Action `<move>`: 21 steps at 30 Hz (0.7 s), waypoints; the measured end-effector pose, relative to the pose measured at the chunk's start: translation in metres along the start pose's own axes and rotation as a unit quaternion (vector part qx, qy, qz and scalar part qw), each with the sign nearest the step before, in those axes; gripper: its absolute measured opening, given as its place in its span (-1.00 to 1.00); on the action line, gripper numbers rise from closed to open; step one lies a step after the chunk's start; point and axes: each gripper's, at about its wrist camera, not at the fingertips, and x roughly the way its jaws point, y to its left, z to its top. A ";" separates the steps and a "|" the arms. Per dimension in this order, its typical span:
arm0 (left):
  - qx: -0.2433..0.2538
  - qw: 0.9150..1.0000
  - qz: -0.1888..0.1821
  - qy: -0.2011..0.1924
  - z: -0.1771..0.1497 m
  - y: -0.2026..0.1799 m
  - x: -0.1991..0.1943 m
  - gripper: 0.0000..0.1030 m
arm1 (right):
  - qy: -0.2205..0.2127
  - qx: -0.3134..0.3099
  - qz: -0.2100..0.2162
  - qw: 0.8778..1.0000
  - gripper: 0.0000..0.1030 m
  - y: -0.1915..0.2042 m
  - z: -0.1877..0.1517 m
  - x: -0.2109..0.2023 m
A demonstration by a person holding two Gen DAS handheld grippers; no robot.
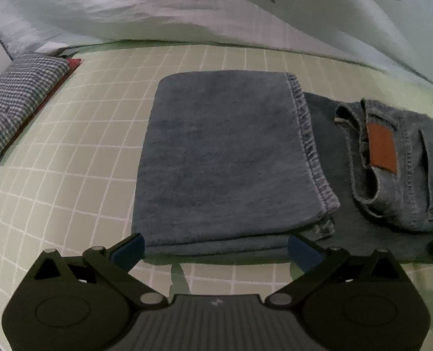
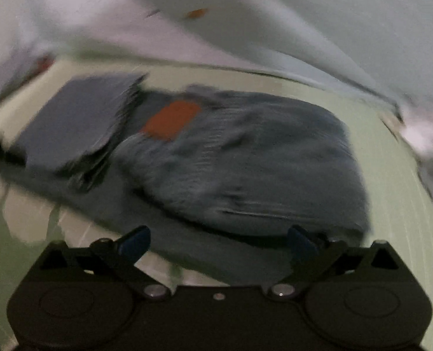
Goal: Fold clothes
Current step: 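Fold the jeans waistband over onto the folded legs with the right tool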
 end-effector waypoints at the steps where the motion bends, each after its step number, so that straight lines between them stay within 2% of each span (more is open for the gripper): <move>1: 0.002 1.000 0.002 0.001 0.001 -0.001 0.002 0.99 | -0.004 0.041 -0.001 0.999 0.99 -0.014 0.001 -0.004; 4: 0.002 1.000 0.002 0.003 0.007 -0.001 0.008 0.99 | -0.017 0.158 -0.008 0.987 1.00 -0.057 0.002 -0.006; 6: 0.001 1.000 0.002 0.004 0.012 -0.001 0.012 0.99 | -0.021 0.206 -0.019 0.978 1.00 -0.081 0.004 0.000; 10: 0.001 1.000 0.008 0.017 0.019 -0.001 0.028 0.99 | 0.002 0.251 -0.031 0.968 1.00 -0.114 0.006 0.027; 17: -0.002 0.999 0.026 0.039 0.018 -0.002 0.046 0.99 | -0.013 0.336 0.032 0.941 1.00 -0.133 0.009 0.055; 21: 0.007 0.998 0.035 0.042 0.019 -0.007 0.049 1.00 | -0.014 0.326 0.041 0.944 1.00 -0.127 0.019 0.064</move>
